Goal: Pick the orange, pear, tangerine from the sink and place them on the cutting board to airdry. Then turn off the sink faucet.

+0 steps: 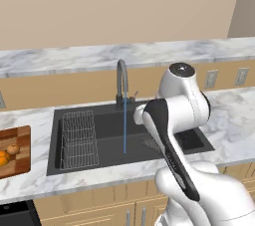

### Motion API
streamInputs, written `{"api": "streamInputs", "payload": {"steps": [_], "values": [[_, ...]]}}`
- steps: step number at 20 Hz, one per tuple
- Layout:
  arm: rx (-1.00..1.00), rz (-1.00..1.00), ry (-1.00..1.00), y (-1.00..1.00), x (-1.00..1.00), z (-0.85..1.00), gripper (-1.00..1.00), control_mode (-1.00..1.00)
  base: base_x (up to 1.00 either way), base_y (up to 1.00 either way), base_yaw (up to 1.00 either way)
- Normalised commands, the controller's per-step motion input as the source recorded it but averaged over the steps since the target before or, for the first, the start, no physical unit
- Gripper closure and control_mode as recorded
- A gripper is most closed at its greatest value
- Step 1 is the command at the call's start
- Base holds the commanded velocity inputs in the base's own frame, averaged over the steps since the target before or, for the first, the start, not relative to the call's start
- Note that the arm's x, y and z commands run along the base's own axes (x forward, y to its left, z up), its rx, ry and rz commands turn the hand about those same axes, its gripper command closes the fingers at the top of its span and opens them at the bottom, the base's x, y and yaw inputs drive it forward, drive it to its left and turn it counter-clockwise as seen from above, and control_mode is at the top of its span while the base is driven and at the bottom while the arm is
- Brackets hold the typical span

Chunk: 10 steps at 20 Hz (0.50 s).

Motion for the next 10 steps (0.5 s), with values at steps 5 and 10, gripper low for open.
{"api": "streamInputs", "payload": {"steps": [5, 10], "values": [[-0.01, 0.09, -0.09, 0.88, -0.37, 0.0, 1.0, -1.0, 0.0, 0.0, 0.0], [0.0, 0.12, -0.02, 0.97, -0.16, 0.0, 1.0, -1.0, 0.0, 0.0, 0.0]]}}
